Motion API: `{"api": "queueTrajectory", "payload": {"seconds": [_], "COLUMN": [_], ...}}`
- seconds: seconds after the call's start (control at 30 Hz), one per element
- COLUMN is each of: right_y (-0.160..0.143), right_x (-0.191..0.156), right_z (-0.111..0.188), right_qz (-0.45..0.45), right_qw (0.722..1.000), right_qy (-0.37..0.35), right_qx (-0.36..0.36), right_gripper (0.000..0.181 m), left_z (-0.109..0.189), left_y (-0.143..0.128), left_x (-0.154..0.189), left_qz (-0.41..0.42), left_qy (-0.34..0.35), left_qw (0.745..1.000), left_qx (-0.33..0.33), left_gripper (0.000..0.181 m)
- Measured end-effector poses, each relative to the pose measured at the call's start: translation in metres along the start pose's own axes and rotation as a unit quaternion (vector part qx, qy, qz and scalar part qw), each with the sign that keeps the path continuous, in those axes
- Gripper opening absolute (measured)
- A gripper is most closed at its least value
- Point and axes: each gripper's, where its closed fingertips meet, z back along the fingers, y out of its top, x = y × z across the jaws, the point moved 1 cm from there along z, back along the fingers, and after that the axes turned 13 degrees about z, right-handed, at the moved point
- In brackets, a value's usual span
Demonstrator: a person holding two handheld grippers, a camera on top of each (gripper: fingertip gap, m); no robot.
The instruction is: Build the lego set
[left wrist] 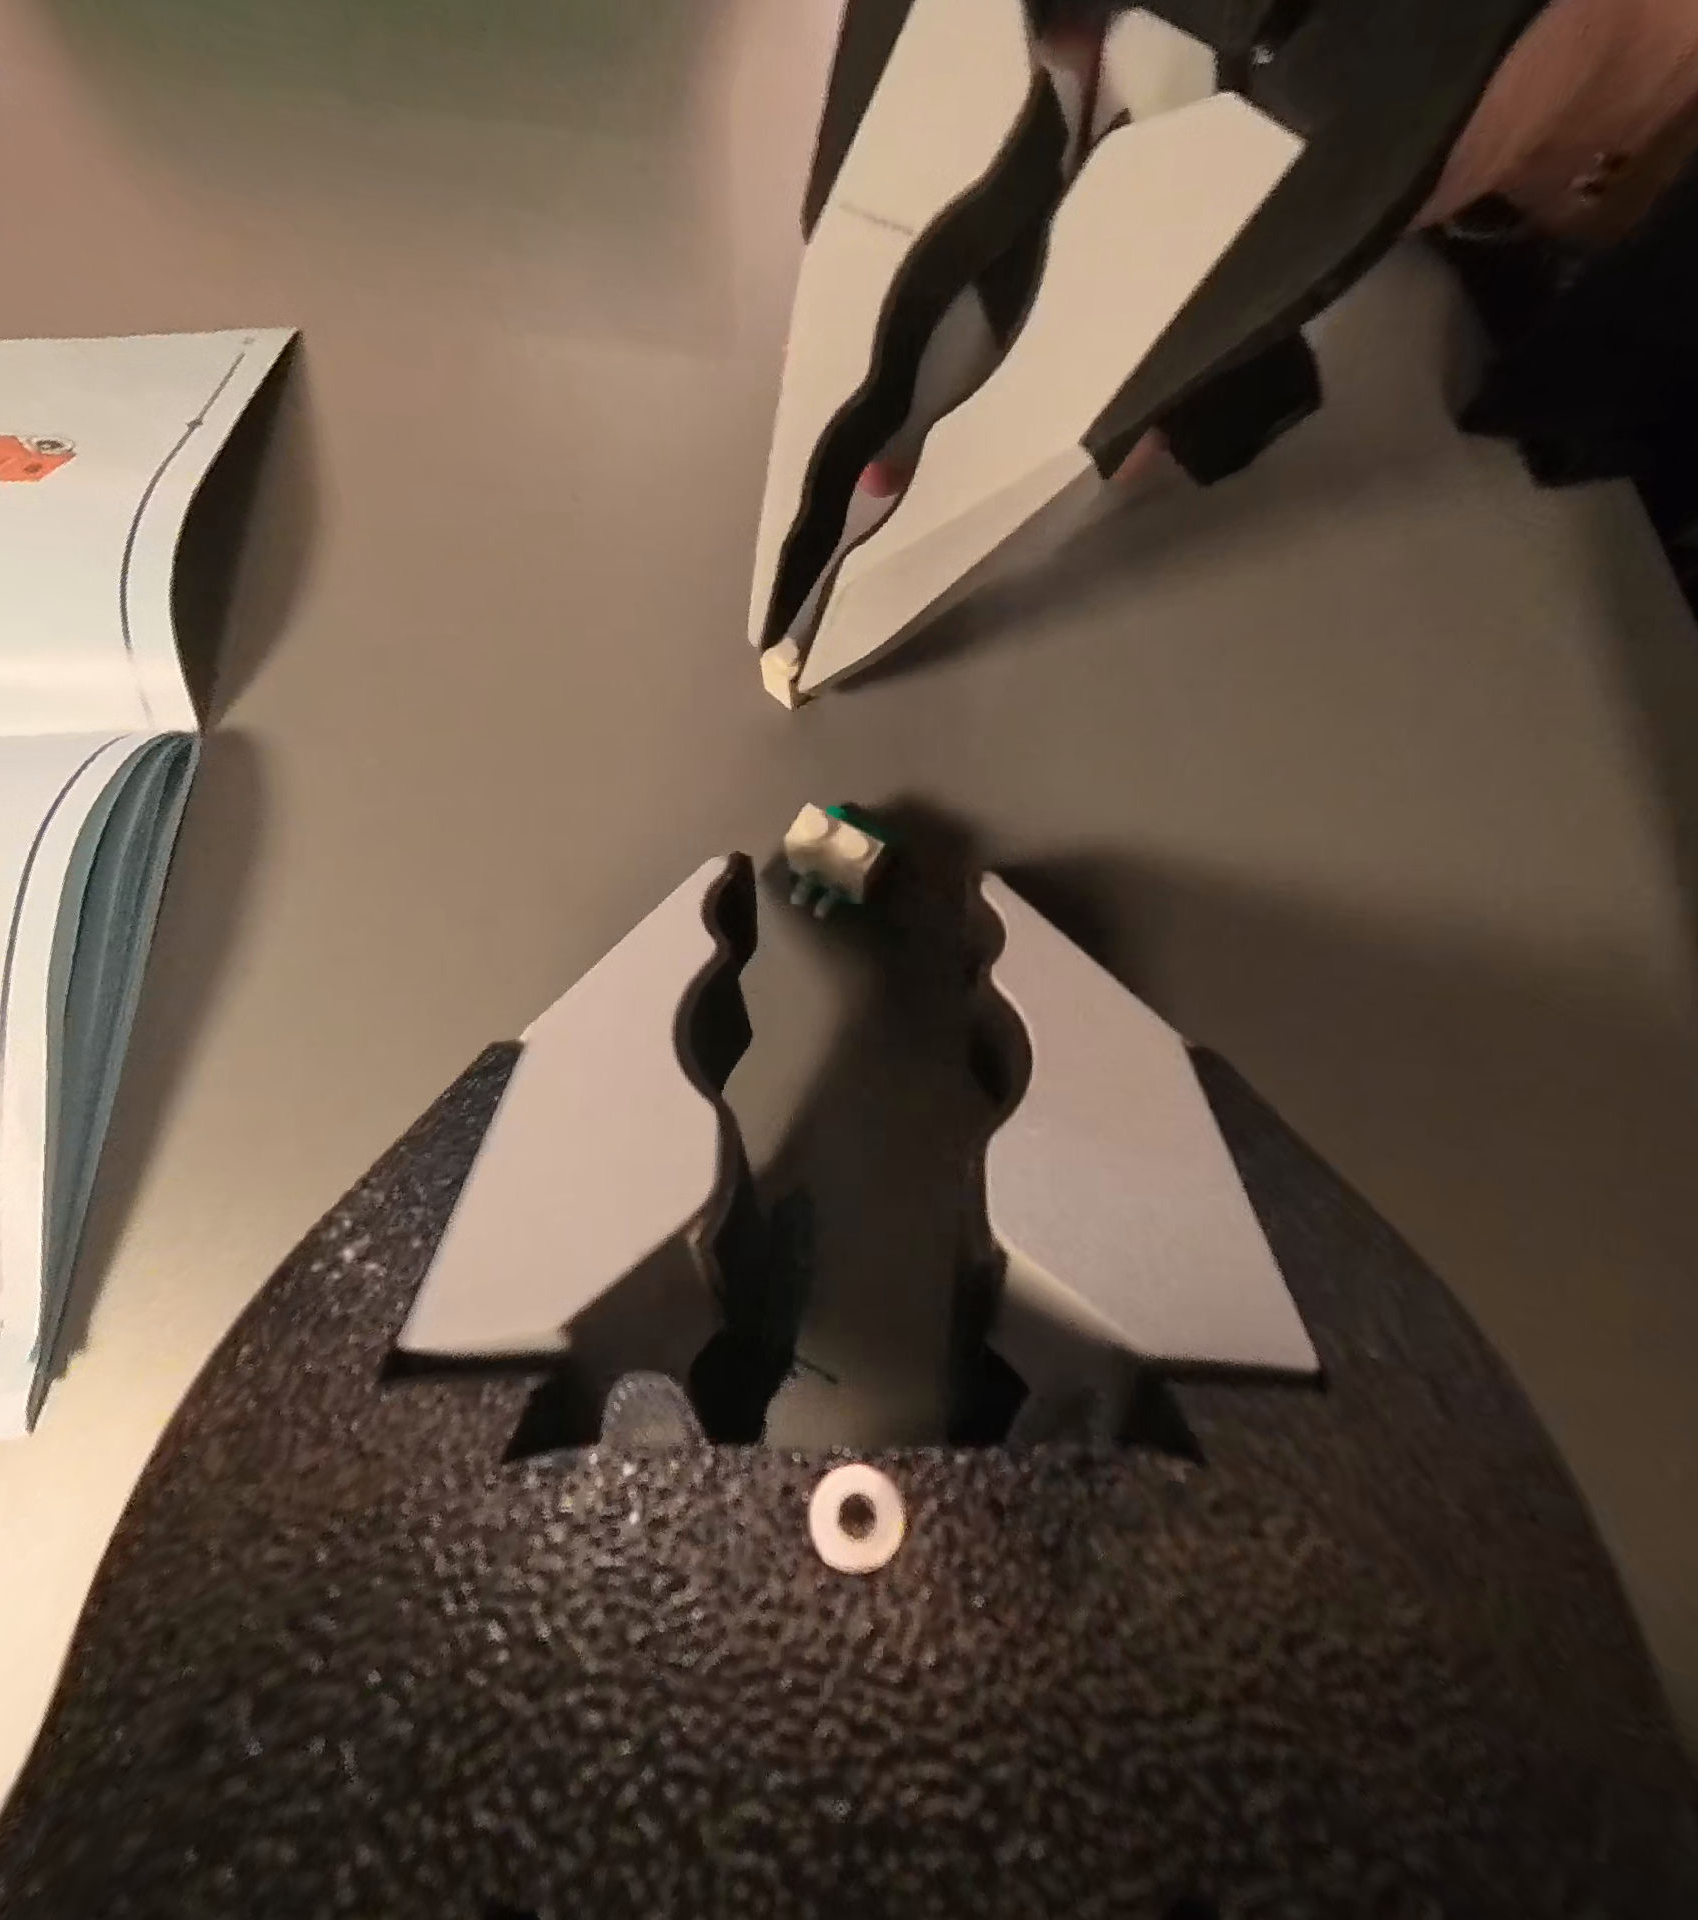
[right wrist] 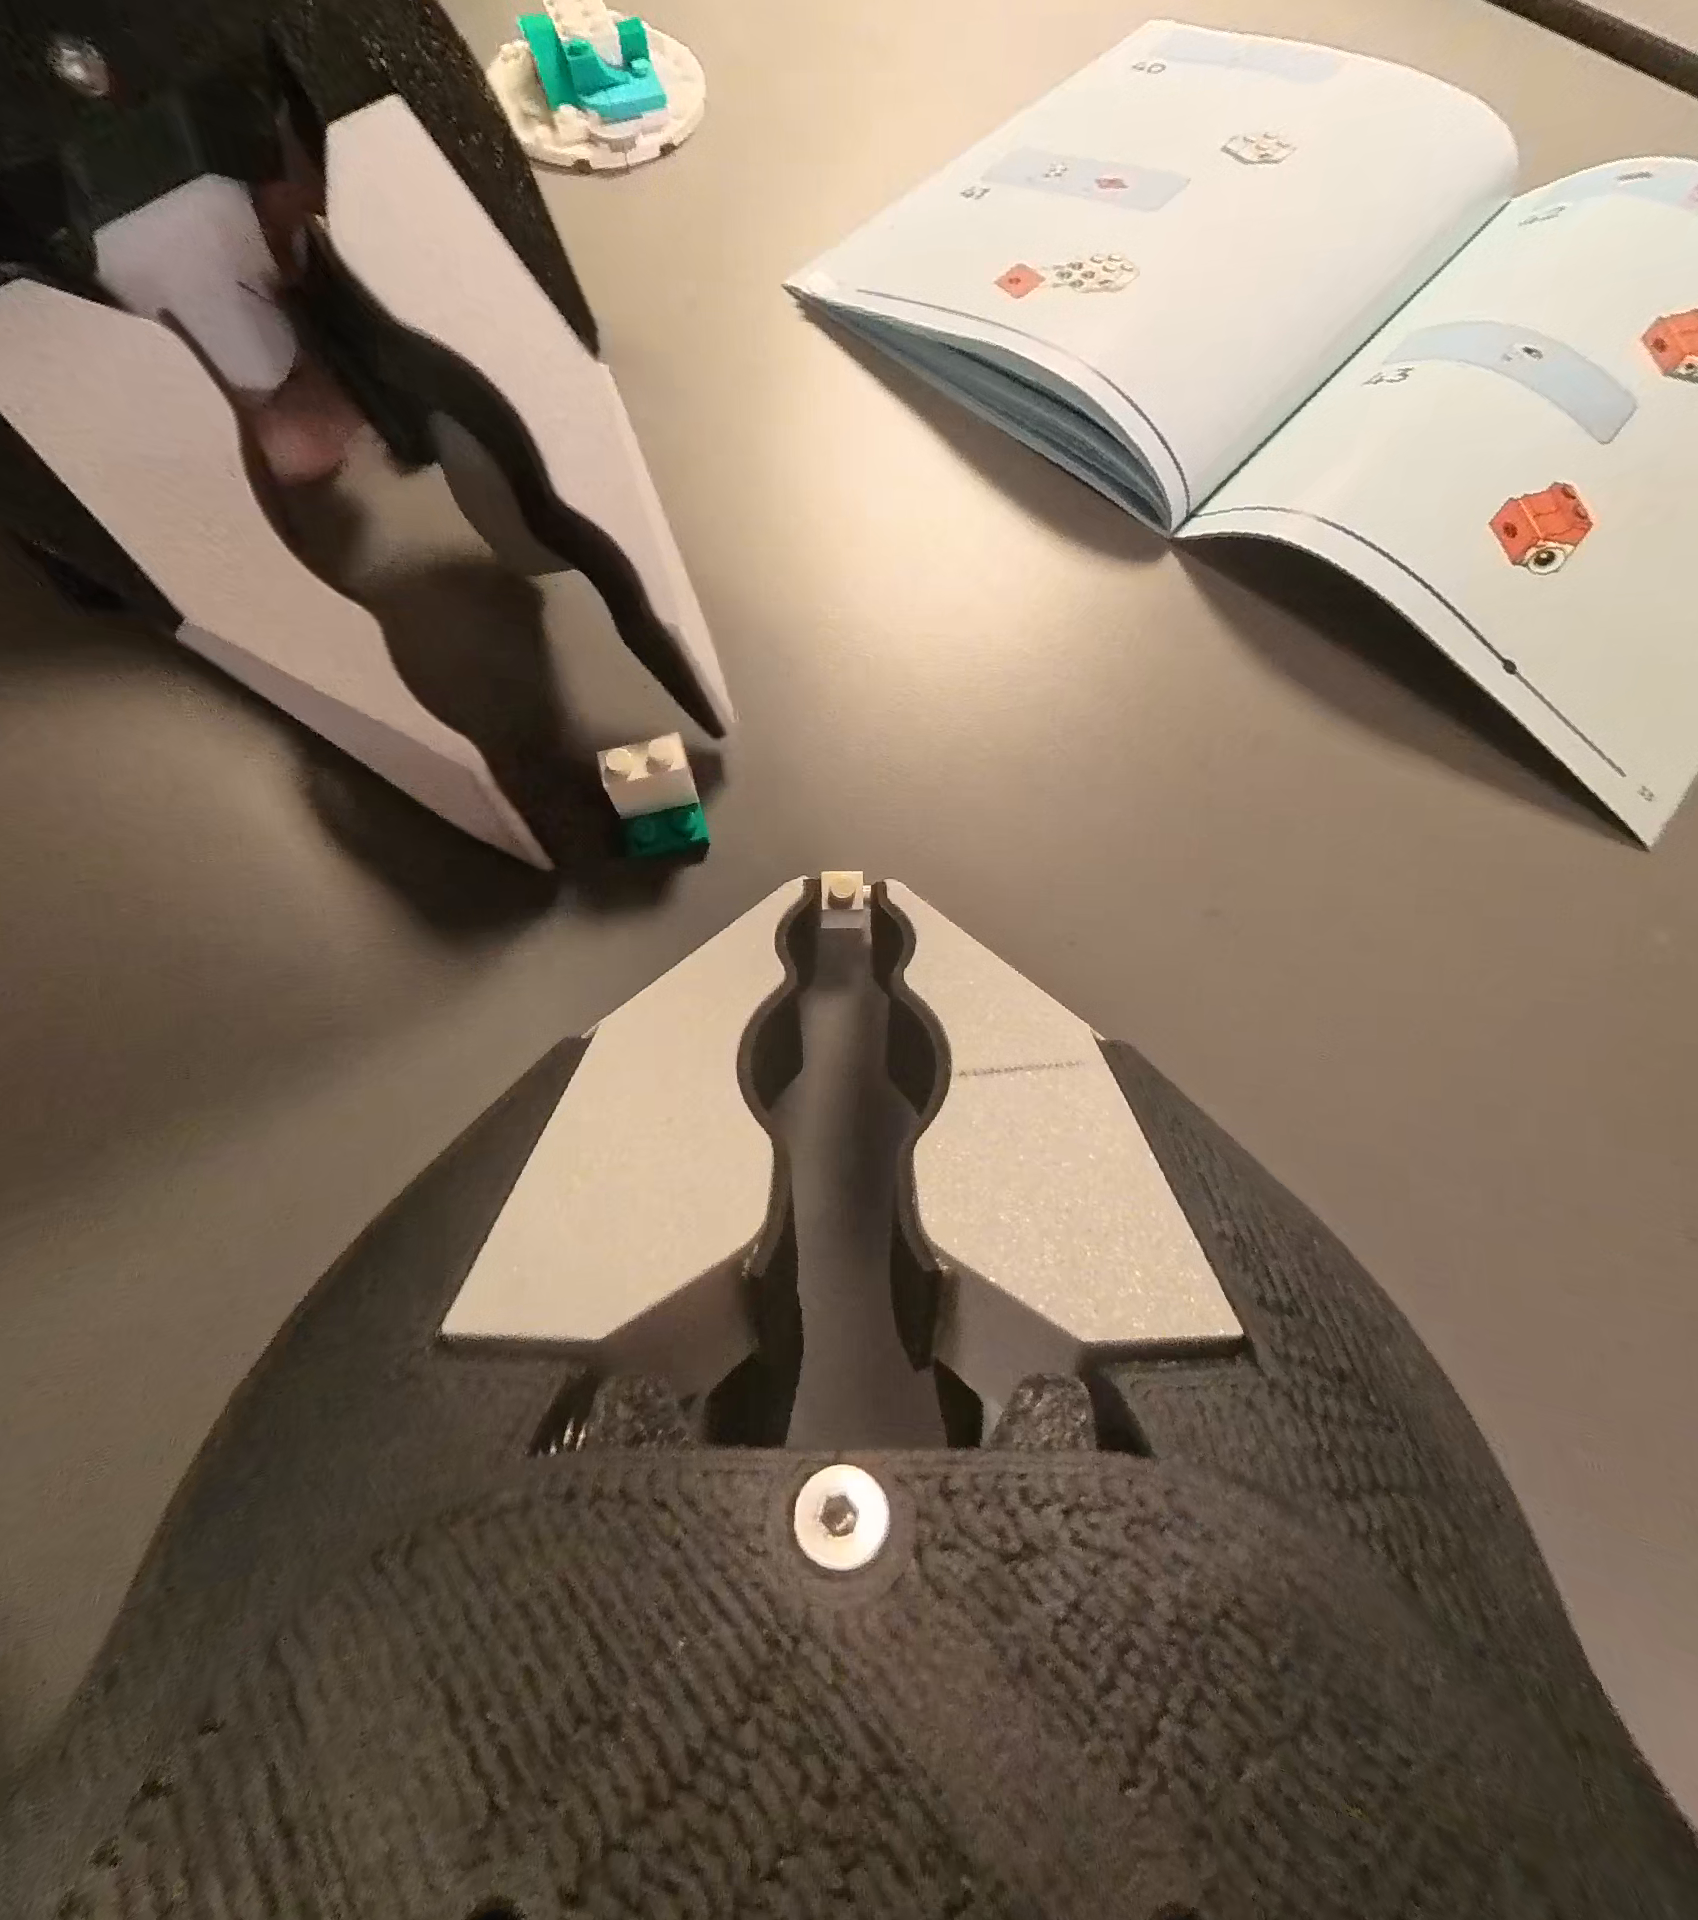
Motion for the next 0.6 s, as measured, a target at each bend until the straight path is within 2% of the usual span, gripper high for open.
{"api": "queueTrajectory", "payload": {"seconds": [0.27,0.47,0.6], "right_y": [0.018,0.02,0.02], "right_x": [-0.027,-0.025,-0.027], "right_z": [0.007,0.001,-0.001], "right_qz": [0.097,0.107,0.11], "right_qw": [0.988,0.985,0.983], "right_qy": [0.098,0.115,0.13], "right_qx": [0.073,0.069,0.066], "right_gripper": [0.008,0.008,0.008], "left_z": [-0.002,-0.004,-0.003], "left_y": [0.001,0.002,0.002], "left_x": [0.001,0.004,0.003], "left_qz": [-0.039,-0.052,-0.057], "left_qy": [-0.024,-0.031,-0.026], "left_qw": [0.999,0.998,0.998], "left_qx": [-0.012,-0.013,-0.013], "left_gripper": [0.036,0.025,0.024]}}
